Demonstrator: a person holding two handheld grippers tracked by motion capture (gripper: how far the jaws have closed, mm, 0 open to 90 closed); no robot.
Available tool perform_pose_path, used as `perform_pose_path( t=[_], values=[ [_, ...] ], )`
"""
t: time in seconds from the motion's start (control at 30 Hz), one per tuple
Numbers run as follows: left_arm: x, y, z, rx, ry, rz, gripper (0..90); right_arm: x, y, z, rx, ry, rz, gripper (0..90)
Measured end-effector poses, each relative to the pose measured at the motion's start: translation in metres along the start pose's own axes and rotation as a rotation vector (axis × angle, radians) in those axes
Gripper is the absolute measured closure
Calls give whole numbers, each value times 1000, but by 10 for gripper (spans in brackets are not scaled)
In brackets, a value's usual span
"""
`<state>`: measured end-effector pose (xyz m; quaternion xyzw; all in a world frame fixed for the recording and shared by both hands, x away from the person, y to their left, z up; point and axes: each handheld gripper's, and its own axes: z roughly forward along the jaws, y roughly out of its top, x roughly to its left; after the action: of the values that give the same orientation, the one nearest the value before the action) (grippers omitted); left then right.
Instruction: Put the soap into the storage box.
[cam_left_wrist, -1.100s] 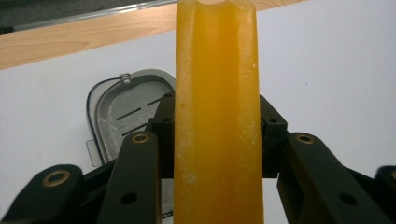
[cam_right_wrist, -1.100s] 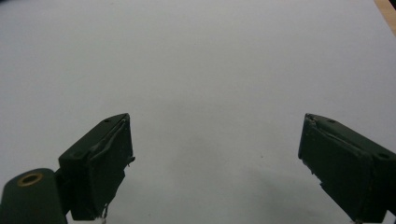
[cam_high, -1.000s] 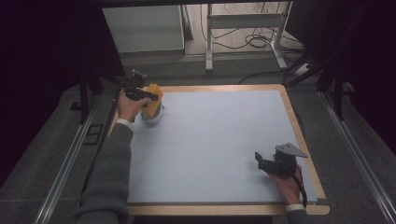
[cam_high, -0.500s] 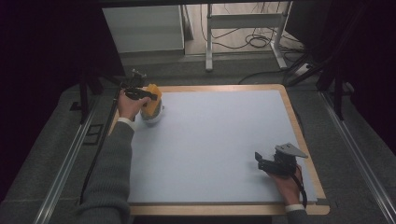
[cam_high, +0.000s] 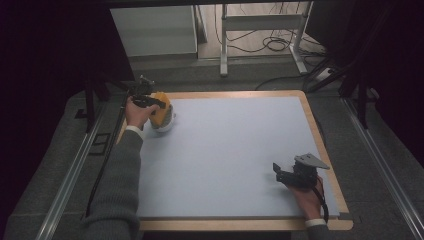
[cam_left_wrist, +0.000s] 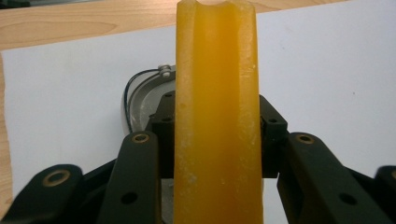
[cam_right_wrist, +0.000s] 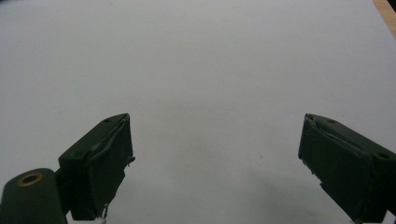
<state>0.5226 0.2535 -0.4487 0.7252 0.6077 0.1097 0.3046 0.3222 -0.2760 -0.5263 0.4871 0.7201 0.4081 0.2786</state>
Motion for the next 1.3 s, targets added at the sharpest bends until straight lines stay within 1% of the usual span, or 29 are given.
perform_pose_path(
  t=[0.07, 0.13, 0.3, 0.37, 0.4, 0.67, 0.7, 0.83, 0.97, 1.07, 1.13, 1.17, 1.2, 1.23, 1.27, 1.3],
  values=[
    [1, 0, 1, 6, 0, 1, 611, 0, 0, 0, 0, -1, 0, 102],
    [2, -1, 5, 12, 7, -5, 611, 0, 0, 0, -1, -3, 1, 102],
    [4, -2, 9, 19, 10, -14, 611, 0, 0, 0, -1, -2, 2, 102],
    [5, -3, 11, 25, 8, -12, 611, 0, 0, 0, -1, -3, 1, 102],
    [5, -3, 12, 26, 16, -17, 611, 0, 0, 0, 0, -2, 2, 102],
    [5, -4, 13, 26, 20, -23, 611, 0, 0, 0, 0, -4, 0, 102],
    [6, -4, 14, 33, 22, -18, 611, 0, 0, 0, 0, -4, 0, 102],
    [6, -5, 18, 45, 18, -21, 610, 0, 0, 0, -1, -4, 1, 102],
    [4, -4, 18, 39, 9, -19, 604, 0, 0, 0, -1, -3, 1, 102],
    [3, -3, 13, 21, -4, -11, 565, 0, 0, 0, 0, -2, 1, 102],
    [2, -2, 11, 12, -2, -8, 525, 0, 0, 0, 1, -1, 1, 102],
    [2, -2, 7, -3, 3, -8, 525, 0, 0, 0, 1, -2, -2, 102],
    [2, -1, 1, -20, 11, -5, 473, 1, 0, 0, 0, -4, -2, 102],
    [2, -1, 1, -20, 11, -5, 437, 1, 0, 0, 0, -4, -3, 102],
    [2, -1, -1, -20, 14, 0, 437, 1, 0, 0, 0, -4, -3, 102],
    [2, -1, -3, -24, 15, 1, 392, 1, 0, 0, -1, -4, -3, 102]
  ],
)
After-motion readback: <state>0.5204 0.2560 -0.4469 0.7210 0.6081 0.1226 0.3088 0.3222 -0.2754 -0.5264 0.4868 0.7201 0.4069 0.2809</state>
